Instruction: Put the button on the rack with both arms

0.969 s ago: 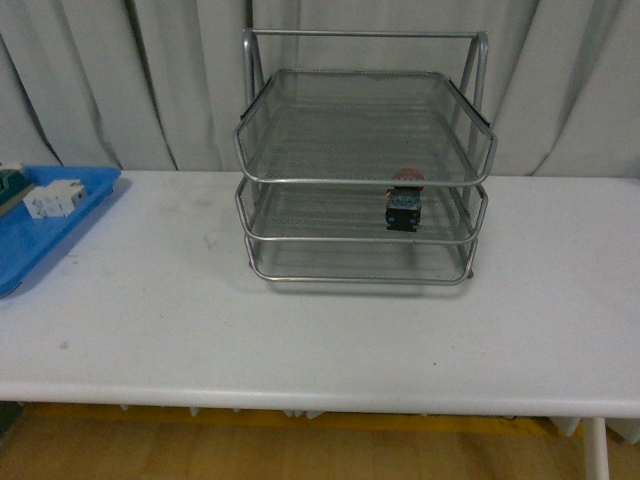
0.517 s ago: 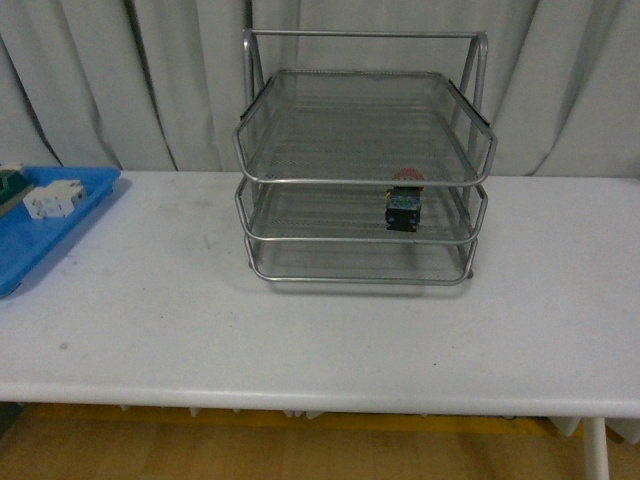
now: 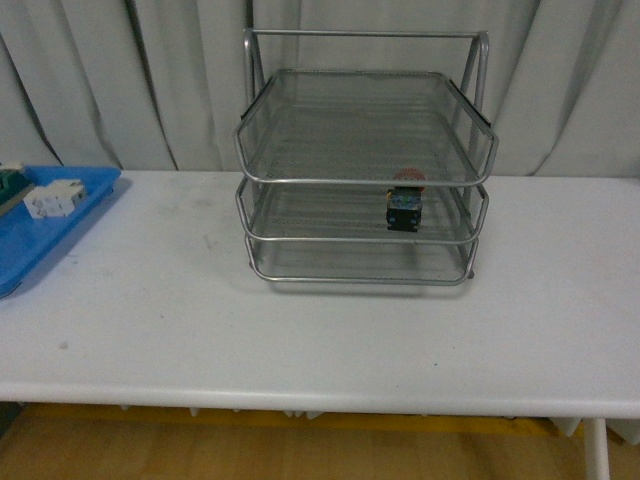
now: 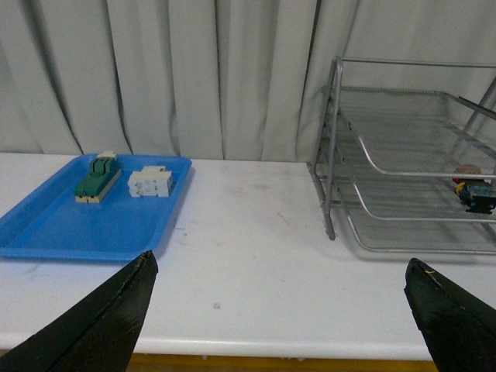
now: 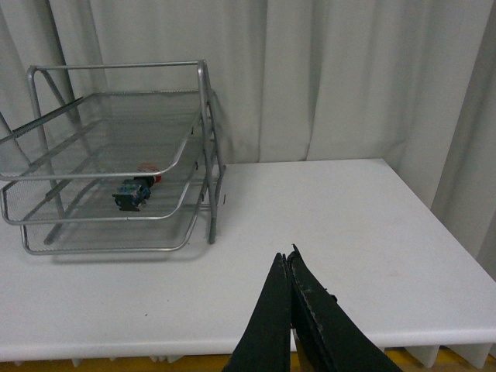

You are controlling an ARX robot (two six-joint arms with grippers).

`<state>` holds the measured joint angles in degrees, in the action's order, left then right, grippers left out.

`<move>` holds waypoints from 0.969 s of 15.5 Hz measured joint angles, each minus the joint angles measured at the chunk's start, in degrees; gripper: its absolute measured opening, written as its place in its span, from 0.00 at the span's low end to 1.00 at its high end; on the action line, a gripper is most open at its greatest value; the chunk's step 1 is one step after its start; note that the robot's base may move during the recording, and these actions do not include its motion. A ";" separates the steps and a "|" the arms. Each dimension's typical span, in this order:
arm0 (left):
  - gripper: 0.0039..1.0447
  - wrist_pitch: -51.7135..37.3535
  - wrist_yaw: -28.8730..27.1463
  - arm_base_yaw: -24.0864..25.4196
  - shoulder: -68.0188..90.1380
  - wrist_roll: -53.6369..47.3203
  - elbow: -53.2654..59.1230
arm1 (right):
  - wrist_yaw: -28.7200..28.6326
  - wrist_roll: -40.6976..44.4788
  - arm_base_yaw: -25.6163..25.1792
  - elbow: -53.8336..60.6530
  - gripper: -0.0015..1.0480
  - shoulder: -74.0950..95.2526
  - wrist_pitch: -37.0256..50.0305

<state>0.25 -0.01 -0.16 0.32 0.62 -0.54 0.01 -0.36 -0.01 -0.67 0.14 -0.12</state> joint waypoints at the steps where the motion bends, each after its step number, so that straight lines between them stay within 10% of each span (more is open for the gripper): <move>1: 0.94 -0.02 0.00 0.00 0.00 0.00 0.00 | -0.02 0.02 0.00 0.00 0.02 0.00 -0.07; 4: 0.94 -0.07 0.00 0.00 0.00 0.00 0.00 | 0.00 0.09 0.00 0.00 0.17 0.00 -0.07; 5: 0.94 -0.07 0.00 0.00 0.00 0.00 0.00 | -0.02 0.09 0.00 0.00 0.48 0.00 -0.07; 9: 0.94 -0.07 0.00 0.00 0.00 0.00 0.00 | -0.02 0.07 0.00 0.00 0.94 0.00 -0.07; 15: 0.94 -0.07 0.02 0.00 0.00 0.00 0.00 | 0.00 0.07 0.00 0.00 0.94 0.00 -0.07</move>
<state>0.19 0.01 -0.16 0.32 0.62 -0.54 0.01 -0.30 -0.01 -0.67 0.14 -0.19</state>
